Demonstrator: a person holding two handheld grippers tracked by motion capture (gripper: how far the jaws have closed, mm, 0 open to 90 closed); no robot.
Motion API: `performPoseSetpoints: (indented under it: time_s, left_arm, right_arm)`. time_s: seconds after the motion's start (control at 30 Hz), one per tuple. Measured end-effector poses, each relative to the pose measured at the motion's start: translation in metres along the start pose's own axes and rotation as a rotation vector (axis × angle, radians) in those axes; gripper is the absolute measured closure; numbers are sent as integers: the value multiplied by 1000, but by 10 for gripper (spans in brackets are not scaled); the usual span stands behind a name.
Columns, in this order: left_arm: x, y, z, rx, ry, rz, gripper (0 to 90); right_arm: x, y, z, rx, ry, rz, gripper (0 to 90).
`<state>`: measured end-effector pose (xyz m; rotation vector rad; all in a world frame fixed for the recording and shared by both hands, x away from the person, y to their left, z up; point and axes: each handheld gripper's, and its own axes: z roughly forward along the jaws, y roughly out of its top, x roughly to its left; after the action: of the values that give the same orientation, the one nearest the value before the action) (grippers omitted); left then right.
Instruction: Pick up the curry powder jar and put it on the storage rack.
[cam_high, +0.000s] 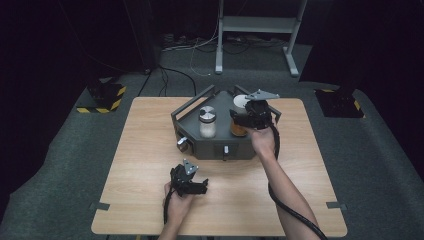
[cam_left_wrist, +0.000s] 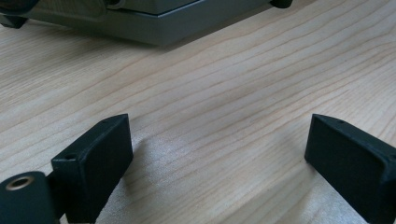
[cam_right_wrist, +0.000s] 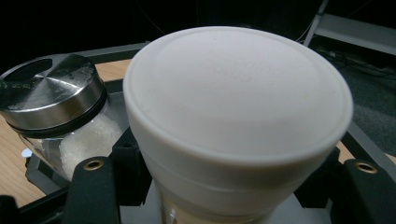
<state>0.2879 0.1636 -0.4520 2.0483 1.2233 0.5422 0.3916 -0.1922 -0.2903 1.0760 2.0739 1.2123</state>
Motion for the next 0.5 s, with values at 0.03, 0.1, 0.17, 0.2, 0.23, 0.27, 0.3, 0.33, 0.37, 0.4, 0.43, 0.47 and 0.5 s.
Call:
performPoseSetpoints:
  time_s: [0.03, 0.1, 0.17, 0.2, 0.23, 0.27, 0.3, 0.33, 0.37, 0.4, 0.43, 0.47, 0.5]
  left_arm:
    - [0, 0, 0, 0, 0, 0, 76]
    - [0, 0, 0, 0, 0, 0, 76]
    - [0, 0, 0, 0, 0, 0, 76]
    - [0, 0, 0, 0, -1, 1, 77]
    - [0, 0, 0, -1, -2, 2, 79]
    - [0, 0, 0, -1, -2, 2, 80]
    - [0, 0, 0, -1, -2, 2, 80]
    - [0, 0, 0, -1, -2, 2, 80]
    - [0, 0, 0, -1, -2, 2, 80]
    - [0, 0, 0, -1, -2, 2, 80]
    - [0, 0, 0, -1, -2, 2, 80]
    - [0, 0, 0, -1, -2, 2, 80]
    - [0, 0, 0, -1, -2, 2, 80]
  right_arm:
    - [0, -1, 1, 0, -1, -1, 355]
    - [0, -1, 1, 0, -2, -3, 355]
    - [-1, -2, 2, 2, 0, 0, 355]
    - [-1, -3, 2, 3, 2, 8, 355]
    - [-2, -3, 3, 4, 4, 13, 355]
    - [-2, -4, 3, 6, 5, 17, 355]
    - [-2, -5, 3, 4, 3, 14, 355]
    - [-2, -5, 3, 3, 3, 14, 355]
    - [-2, -6, 3, 1, 3, 13, 355]
    - [-2, -6, 3, 1, 3, 13, 355]
    - [-2, -6, 3, 1, 3, 13, 354]
    - [-1, -6, 3, 0, 1, 10, 354]
    - [-1, -7, 3, 0, 1, 6, 354]
